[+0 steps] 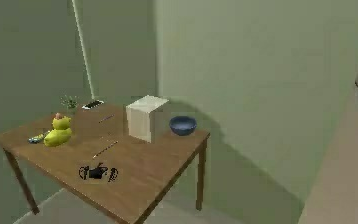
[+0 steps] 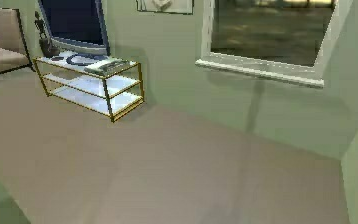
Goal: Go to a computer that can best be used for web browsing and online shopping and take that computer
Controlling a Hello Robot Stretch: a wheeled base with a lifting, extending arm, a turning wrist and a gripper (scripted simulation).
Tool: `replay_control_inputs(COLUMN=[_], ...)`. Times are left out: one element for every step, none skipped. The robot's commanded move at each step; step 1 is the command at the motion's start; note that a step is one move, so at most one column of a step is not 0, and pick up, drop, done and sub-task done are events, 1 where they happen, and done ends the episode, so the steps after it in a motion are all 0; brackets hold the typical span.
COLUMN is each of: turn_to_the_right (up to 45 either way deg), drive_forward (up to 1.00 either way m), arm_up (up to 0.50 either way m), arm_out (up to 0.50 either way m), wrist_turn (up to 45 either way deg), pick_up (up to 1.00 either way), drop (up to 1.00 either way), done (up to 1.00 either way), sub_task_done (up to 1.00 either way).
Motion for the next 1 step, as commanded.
replay_control_inputs(turn_to_the_right=[45.0], drive_forward=[0.00], arm_up=[0.00], arm_out=[0.00], wrist_turn=[0.0], pick_up=[0.00], drop=[0.00], done=[0.00], sub_task_done=[0.00])
